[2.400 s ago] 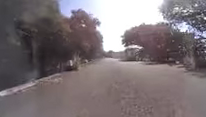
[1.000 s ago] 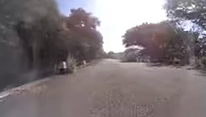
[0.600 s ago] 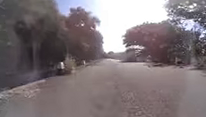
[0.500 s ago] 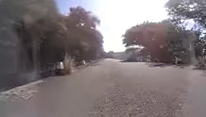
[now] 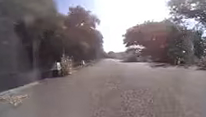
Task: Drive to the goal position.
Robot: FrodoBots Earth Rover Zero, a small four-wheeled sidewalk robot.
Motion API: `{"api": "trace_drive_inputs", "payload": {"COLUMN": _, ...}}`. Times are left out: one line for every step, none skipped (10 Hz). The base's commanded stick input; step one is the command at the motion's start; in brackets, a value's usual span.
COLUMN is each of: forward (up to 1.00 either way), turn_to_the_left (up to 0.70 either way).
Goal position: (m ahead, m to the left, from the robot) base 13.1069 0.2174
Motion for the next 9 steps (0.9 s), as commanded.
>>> {"api": "trace_drive_inputs", "payload": {"forward": 0.5, "turn_to_the_left": 0.0}}
{"api": "trace_drive_inputs", "payload": {"forward": 0.5, "turn_to_the_left": 0.0}}
{"api": "trace_drive_inputs", "payload": {"forward": 0.5, "turn_to_the_left": 0.0}}
{"api": "trace_drive_inputs", "payload": {"forward": 0.5, "turn_to_the_left": 0.0}}
{"api": "trace_drive_inputs", "payload": {"forward": 0.5, "turn_to_the_left": 0.0}}
{"api": "trace_drive_inputs", "payload": {"forward": 0.5, "turn_to_the_left": 0.0}}
{"api": "trace_drive_inputs", "payload": {"forward": 0.5, "turn_to_the_left": 0.0}}
{"api": "trace_drive_inputs", "payload": {"forward": 0.5, "turn_to_the_left": 0.0}}
{"api": "trace_drive_inputs", "payload": {"forward": 0.5, "turn_to_the_left": 0.0}}
